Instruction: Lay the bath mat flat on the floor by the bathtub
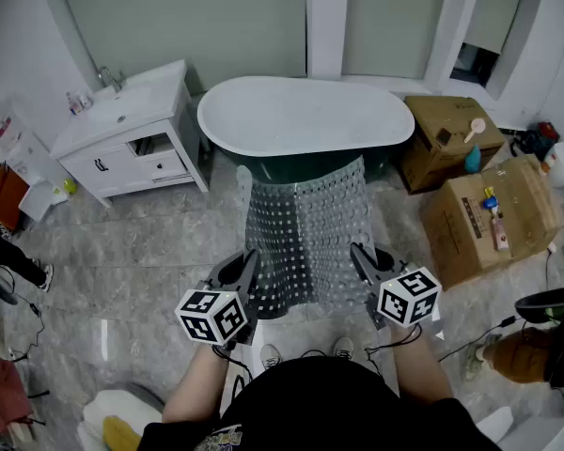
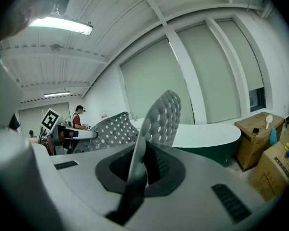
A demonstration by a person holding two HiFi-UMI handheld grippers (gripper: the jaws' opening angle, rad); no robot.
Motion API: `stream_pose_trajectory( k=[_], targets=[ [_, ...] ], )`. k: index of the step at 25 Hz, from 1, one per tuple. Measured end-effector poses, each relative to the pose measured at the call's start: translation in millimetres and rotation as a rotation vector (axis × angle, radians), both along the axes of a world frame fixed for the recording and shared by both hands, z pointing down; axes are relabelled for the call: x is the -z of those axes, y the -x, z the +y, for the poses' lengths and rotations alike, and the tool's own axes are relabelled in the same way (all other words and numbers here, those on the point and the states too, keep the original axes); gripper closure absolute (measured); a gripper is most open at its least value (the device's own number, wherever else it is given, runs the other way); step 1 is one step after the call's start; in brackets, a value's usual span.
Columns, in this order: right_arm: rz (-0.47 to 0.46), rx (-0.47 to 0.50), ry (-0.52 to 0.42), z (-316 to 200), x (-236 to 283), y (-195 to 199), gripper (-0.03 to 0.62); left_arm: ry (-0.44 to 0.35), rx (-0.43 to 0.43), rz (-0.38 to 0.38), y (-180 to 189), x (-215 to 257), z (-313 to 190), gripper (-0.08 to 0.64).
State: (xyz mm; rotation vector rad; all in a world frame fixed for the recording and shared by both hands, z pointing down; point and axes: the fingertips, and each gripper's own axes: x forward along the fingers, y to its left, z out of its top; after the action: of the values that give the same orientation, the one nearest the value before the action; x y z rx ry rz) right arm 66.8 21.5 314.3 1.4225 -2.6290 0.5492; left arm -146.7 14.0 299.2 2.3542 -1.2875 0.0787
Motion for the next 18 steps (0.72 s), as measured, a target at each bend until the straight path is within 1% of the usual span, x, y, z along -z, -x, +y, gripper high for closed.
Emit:
stream_pose_trajectory(
  k=[8, 18],
  targets=[
    [0.009, 0.015, -0.021, -1.6, -0.8, -0.1, 0.561, 0.003, -0.004, -0.003, -0.9, -2.6, -2.5, 0.528],
    [-0.004, 0.012, -0.007, -2.0, -5.7, -7.4, 0.561, 0.01, -0.002, -0.018, -5.6, -3.8, -1.8, 0.528]
  ],
)
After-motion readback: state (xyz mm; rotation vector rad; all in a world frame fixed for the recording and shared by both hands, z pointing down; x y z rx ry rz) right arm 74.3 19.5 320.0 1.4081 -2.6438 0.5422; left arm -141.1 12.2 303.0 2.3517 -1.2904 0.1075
